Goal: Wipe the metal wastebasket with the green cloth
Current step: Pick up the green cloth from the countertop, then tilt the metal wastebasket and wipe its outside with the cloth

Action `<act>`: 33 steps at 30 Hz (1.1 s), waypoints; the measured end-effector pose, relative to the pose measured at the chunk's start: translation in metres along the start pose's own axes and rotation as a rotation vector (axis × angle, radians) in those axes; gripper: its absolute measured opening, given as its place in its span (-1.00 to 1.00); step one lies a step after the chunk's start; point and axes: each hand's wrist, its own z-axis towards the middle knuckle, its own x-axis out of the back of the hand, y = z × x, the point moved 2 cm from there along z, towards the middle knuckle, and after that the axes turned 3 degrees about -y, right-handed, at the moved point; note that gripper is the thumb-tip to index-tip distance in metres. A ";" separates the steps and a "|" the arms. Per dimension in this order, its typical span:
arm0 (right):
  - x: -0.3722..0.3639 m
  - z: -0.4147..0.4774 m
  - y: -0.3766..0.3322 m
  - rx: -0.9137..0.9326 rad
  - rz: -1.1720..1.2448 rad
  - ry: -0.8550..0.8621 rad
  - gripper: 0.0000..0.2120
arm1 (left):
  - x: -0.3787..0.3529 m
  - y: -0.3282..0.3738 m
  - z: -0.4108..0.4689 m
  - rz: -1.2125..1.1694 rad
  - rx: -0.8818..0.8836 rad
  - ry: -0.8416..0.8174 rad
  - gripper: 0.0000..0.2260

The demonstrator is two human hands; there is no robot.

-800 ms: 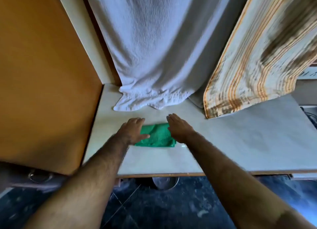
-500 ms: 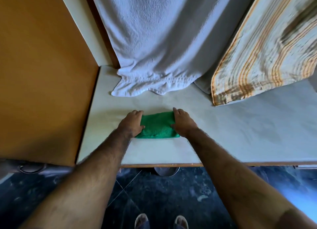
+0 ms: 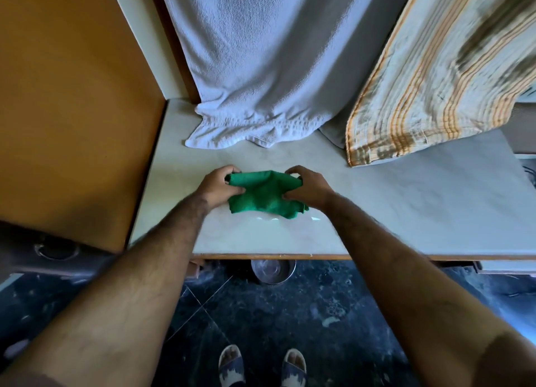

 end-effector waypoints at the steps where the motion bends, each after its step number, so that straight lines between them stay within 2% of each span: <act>1: 0.003 -0.006 -0.002 0.015 -0.012 -0.019 -0.54 | 0.000 0.003 -0.006 -0.054 -0.010 0.009 -0.77; 4: 0.010 -0.028 -0.008 0.050 -0.022 -0.078 -0.63 | -0.005 0.011 -0.032 -0.226 -0.028 0.046 -0.73; 7: 0.008 -0.053 -0.012 0.095 0.042 -0.106 -0.65 | -0.012 0.005 -0.055 -0.361 0.007 0.153 -0.73; 8: 0.005 -0.064 -0.013 0.103 0.059 -0.110 -0.65 | -0.016 0.001 -0.064 -0.357 0.033 0.207 -0.73; 11: -0.010 -0.094 -0.015 0.109 0.029 -0.091 -0.60 | -0.034 -0.009 -0.098 -0.155 0.147 0.461 -0.64; 13: -0.025 -0.116 -0.016 0.113 -0.019 -0.061 -0.58 | -0.055 -0.018 -0.133 -0.184 0.211 0.558 -0.64; 15: -0.044 -0.136 -0.013 0.106 -0.034 -0.049 -0.57 | -0.084 -0.033 -0.163 -0.424 0.290 0.469 -0.66; 18: -0.089 -0.166 -0.005 0.139 -0.130 -0.085 -0.52 | -0.129 -0.059 -0.190 -0.905 0.360 0.153 -0.59; 20: -0.119 -0.178 0.000 0.177 -0.236 -0.124 -0.53 | -0.148 -0.075 -0.197 -1.103 0.358 0.080 -0.54; 21: -0.135 -0.184 0.003 0.191 -0.272 -0.148 -0.56 | -0.156 -0.086 -0.198 -1.158 0.367 0.095 -0.50; 24: -0.185 -0.194 0.020 0.257 -0.335 -0.224 -0.64 | -0.177 -0.127 -0.193 -1.168 0.426 0.157 -0.23; 25: -0.200 -0.194 0.029 0.267 -0.322 -0.245 -0.68 | -0.182 -0.139 -0.192 -1.165 0.455 0.150 -0.22; 28: -0.248 -0.178 0.069 0.281 -0.186 -0.268 -0.72 | -0.209 -0.186 -0.179 -1.199 0.501 0.075 -0.56; 29: -0.261 -0.172 0.083 0.276 -0.125 -0.267 -0.69 | -0.218 -0.202 -0.174 -1.218 0.507 0.053 -0.59; 33: -0.316 -0.142 0.151 0.163 0.124 -0.387 -0.48 | -0.249 -0.276 -0.151 -1.245 0.572 -0.016 -0.50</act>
